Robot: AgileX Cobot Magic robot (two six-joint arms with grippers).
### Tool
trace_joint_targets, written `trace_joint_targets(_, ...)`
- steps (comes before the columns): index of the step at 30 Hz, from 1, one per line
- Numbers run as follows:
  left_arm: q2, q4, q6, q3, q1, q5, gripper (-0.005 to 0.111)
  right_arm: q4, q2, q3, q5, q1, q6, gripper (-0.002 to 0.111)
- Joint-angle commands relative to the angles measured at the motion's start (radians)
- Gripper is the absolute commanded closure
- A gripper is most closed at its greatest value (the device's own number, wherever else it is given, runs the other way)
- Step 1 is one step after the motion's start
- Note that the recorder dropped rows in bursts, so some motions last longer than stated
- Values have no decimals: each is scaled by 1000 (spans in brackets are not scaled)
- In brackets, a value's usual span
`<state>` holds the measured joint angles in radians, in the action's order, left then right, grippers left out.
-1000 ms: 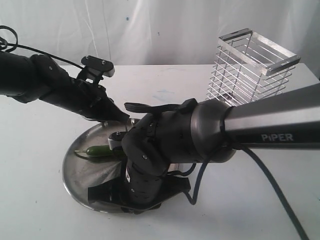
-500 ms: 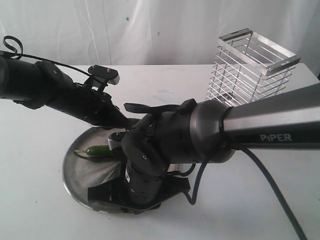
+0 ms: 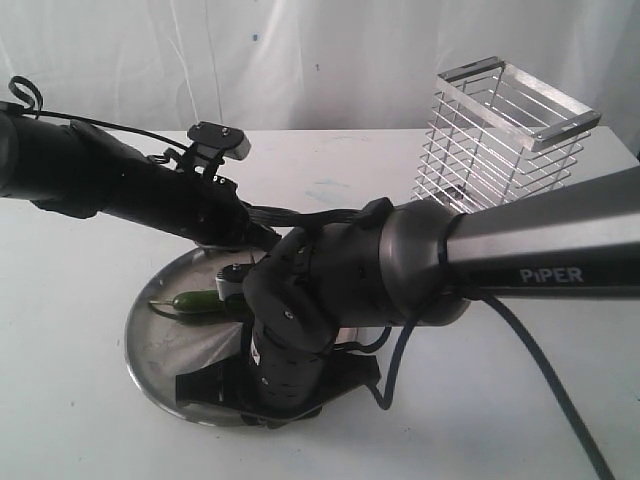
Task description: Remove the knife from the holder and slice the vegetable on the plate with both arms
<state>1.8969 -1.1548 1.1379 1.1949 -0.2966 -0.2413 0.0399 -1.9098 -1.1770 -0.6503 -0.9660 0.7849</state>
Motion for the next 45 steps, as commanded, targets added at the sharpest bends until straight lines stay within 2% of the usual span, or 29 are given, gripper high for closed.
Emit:
trace_joint_targets(1, 0, -26, 14, 5, -6, -11, 107, 5, -8, 3, 7, 1, 6, 108)
trace_joint_targets(14, 118, -34, 48, 5, -6, 12, 107, 5, -8, 3, 5, 1, 6, 108)
trace_joint_targets(24, 277, -28, 71, 5, -6, 35, 107, 5, -8, 3, -50, 1, 6, 108)
trace_joint_targets(32, 196, -10, 74, 26, -2, 47, 107, 5, -8, 3, -50, 1, 6, 108)
trace_joint_targets(36, 100, -10, 69, 24, 15, 17, 107, 5, -8, 3, -50, 1, 6, 108)
trace_joint_targets(38, 48, -5, 37, 9, 29, -40, 107, 5, -8, 3, -46, 1, 6, 108)
trace_joint_targets(45, 14, 34, 0, -30, 36, -56, 107, 1, -8, 3, -30, 1, -1, 108)
